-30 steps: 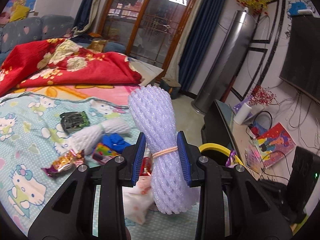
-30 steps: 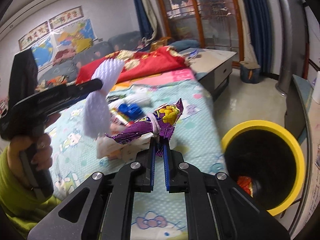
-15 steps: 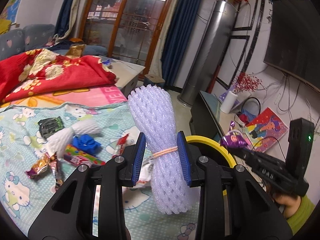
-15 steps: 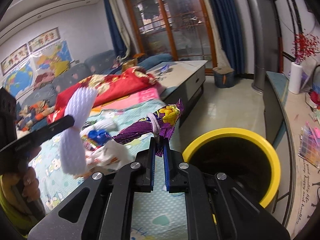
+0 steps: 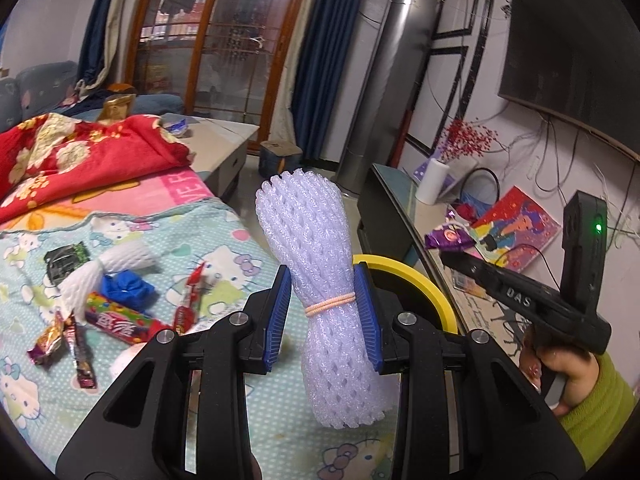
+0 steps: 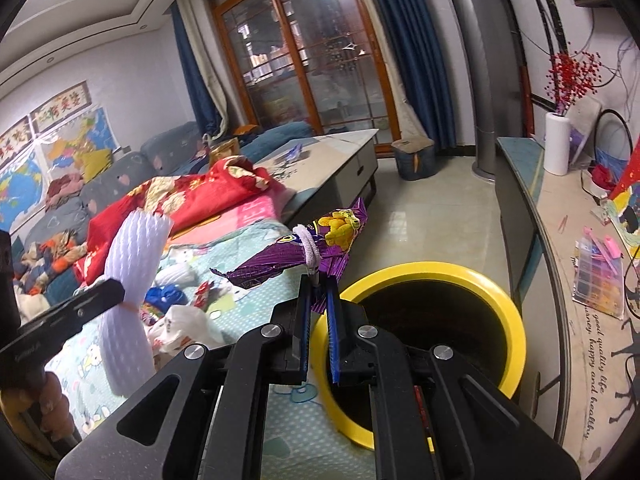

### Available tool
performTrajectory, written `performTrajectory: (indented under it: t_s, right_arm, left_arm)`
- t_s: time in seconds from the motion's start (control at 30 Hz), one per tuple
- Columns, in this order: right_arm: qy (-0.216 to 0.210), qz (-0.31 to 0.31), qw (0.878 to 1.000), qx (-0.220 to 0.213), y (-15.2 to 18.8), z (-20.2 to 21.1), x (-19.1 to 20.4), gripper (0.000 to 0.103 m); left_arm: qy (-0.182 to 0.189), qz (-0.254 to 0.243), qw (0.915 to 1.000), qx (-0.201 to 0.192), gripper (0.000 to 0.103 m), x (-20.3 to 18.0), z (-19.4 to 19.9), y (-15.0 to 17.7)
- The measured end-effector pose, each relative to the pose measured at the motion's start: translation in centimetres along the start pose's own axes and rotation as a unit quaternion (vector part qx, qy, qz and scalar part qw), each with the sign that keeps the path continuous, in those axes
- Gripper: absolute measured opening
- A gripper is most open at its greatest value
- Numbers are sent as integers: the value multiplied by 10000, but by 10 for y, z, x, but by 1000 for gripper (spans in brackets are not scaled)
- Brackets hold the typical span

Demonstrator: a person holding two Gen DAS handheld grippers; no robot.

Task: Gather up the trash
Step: 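Carry both items over the bin and open both tools to release them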

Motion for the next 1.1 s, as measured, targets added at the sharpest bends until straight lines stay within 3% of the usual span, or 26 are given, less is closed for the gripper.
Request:
performTrajectory:
  t_s: [0.47,1.1]
  right_arm:
    - [404,-454,9981,78,11,-6,-51,8]
    - [745,-1116,9884,706,43,-46,-115,8]
  left_arm:
    - [263,-577,9976,279,26,-42,-35,2]
    - [294,-1163,9903,702,26,-86,-120,10]
Point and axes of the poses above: each gripper's, at about its wrist camera, not at the fingertips, and z roughly against the way its jaws point, x to its left, y to its underside, the point moved 3 cm from there along -z, roughly the way its jaws point, and after that the axes turned 7 degrees about x, right-handed, at the moved point
